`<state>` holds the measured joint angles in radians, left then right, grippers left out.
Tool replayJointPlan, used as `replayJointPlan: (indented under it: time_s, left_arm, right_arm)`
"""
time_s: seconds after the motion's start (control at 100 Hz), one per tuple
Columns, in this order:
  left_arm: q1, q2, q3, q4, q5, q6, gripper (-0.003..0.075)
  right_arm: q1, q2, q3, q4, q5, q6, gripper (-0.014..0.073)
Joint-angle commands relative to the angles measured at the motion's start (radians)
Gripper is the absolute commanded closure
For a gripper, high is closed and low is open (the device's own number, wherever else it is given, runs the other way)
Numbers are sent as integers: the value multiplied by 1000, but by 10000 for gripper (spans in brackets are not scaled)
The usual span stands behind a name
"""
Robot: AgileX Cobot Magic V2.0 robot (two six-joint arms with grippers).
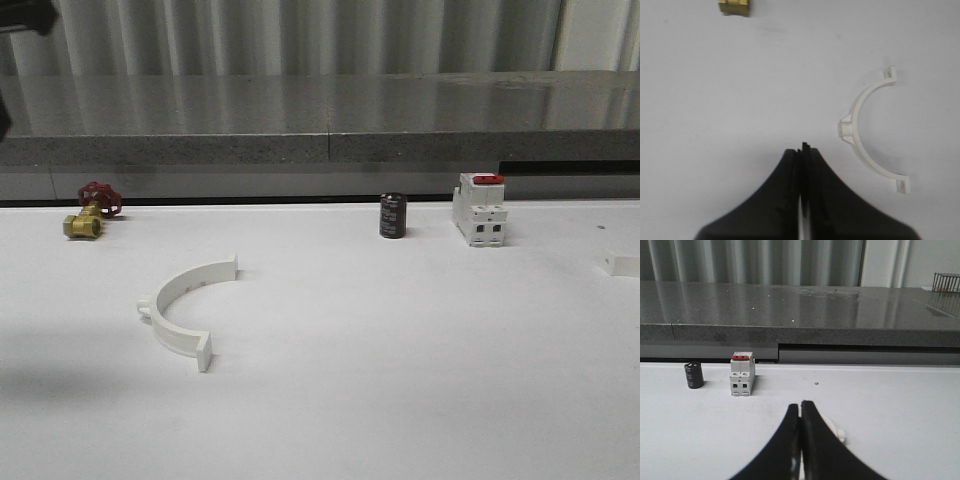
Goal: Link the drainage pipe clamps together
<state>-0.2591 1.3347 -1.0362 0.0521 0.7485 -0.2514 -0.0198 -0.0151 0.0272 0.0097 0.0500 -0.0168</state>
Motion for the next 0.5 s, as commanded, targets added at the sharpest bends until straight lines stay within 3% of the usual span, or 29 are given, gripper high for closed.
replayJointPlan:
  time_s: [0.0,0.22,0.49]
  left_arm:
    - [47,-121,26,2,-56,24,741]
    - [145,-353,183,2,-115,40,741]
    - [155,-624,364,2,-203,46,741]
  right_arm:
    - [-6,-15,-17,-10,-84,-3,661]
    - [-6,-15,-17,-10,-84,-3,661]
    - [-6,-15,-17,-10,-87,-3,661]
